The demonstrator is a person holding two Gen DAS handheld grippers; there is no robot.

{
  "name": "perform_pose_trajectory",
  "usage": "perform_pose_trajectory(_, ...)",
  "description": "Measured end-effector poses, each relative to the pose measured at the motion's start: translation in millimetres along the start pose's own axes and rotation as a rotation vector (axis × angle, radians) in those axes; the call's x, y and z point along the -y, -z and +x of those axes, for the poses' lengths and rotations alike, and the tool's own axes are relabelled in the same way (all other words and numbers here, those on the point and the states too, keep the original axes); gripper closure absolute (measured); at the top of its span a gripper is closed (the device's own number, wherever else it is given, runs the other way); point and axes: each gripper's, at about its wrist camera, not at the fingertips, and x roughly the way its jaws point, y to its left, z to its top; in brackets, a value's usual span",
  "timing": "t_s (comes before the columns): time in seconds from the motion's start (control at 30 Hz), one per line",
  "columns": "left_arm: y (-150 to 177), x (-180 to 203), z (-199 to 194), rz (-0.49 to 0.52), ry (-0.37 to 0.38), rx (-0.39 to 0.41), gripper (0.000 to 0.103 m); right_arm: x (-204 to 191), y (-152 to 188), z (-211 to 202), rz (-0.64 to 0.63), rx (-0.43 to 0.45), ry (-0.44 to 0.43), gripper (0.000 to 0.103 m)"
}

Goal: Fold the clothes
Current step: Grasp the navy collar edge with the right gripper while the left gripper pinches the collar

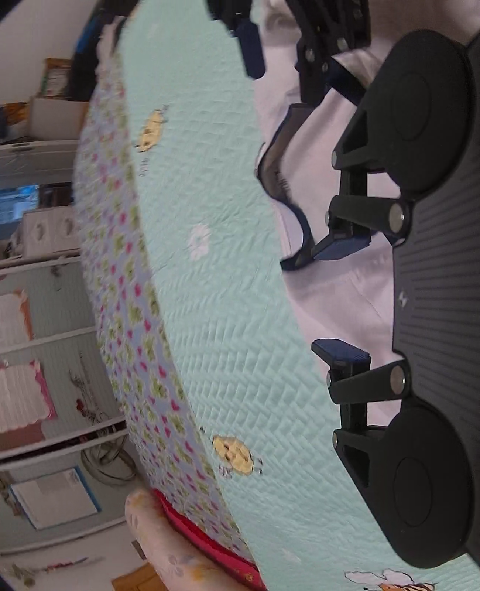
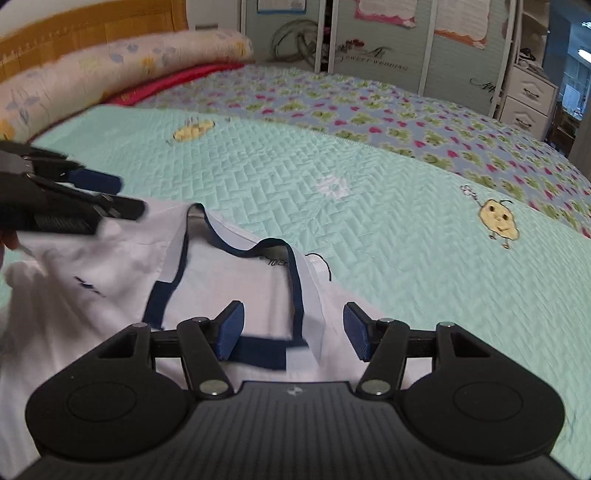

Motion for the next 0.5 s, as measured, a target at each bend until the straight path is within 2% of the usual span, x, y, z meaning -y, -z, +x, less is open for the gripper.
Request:
perform_pose_trajectory(0.07,-1,8,9,0.014,0.014,-0.007,0.053,-3,-2,11,-0.009,-0.026,0.021,0.043)
perform_pose_trajectory(0.13,-2,13,17,0.019,-0.005,-0.007,0.053,-5,-3,20,-0.009,-0.051,0.029,0.046)
perform_pose_trajectory(0.17,-2,15,21,0.018,-0.016,-0.008,0.053,-6,-2,23,-0.009,-0.062,0.030,0.051)
perform_pose_trajectory(0.33,3,18,41,0.025,-0.083,-0.032,0.053,-11,7,31,-0.021,-0.084,0.056,0.052)
perform_pose_trajectory(0.4,3,14,45,0.015,-0.060,-0.040,0.060,-11,10,34,-0.033,-0.088,0.078,0.060)
perform_pose_trajectory(0.43,3,12,45,0.012,-0.040,-0.044,0.063,-10,12,36,-0.035,-0.092,0.082,0.070)
perform_pose_trajectory(0.5,2,10,46,0.023,-0.036,-0.046,0.069,-6,12,39,-0.028,-0.098,0.077,0.073)
